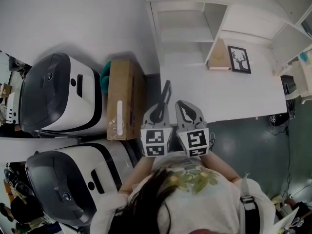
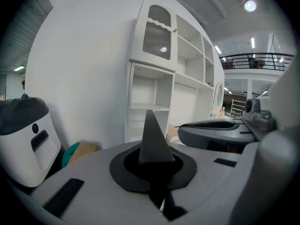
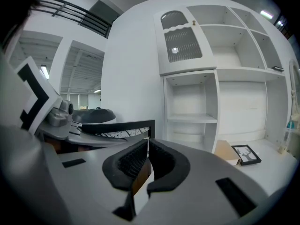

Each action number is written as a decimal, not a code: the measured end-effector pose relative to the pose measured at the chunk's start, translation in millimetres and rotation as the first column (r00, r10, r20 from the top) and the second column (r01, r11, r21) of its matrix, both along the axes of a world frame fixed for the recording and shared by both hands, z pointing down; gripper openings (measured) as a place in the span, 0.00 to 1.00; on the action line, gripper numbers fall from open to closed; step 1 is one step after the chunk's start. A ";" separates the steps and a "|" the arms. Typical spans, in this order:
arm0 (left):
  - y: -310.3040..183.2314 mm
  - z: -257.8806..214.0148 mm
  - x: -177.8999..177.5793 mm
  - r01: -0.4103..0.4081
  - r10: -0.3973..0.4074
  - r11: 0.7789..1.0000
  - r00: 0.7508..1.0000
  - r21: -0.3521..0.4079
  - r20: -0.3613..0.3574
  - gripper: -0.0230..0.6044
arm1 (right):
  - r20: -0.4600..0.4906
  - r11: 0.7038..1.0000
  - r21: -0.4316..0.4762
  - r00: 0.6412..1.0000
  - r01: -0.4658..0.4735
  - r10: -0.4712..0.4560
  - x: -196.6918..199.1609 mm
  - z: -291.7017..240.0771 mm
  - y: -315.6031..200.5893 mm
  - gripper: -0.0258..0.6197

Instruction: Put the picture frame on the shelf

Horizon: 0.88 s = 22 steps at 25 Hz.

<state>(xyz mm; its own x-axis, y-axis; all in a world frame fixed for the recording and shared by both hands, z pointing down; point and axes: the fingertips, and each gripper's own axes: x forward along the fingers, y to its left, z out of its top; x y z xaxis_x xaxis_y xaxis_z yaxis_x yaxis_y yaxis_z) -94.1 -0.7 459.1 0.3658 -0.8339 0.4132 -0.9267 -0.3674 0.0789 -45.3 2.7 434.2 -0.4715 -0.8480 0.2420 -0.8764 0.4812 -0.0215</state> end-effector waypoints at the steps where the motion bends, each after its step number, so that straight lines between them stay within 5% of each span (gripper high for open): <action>1: -2.6 0.2 1.0 0.003 -0.003 1.000 1.000 -0.002 -0.001 0.09 | 0.002 1.000 -0.001 1.000 0.001 -0.001 1.1 0.1 -2.6 0.09; 22: -53.4 27.4 23.4 0.073 -0.074 0.996 0.997 -0.040 -0.011 0.09 | 0.002 0.999 -0.017 0.999 0.051 -0.051 28.6 9.4 -54.1 0.09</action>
<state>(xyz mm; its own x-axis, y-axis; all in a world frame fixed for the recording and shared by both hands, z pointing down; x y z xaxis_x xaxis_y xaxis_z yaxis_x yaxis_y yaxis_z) -70.7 -54.1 486.4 0.3096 -0.8418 0.4423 -0.9499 -0.2946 0.1042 -16.7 -51.3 443.6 -0.5144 -0.8186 0.2556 -0.8507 0.5246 -0.0318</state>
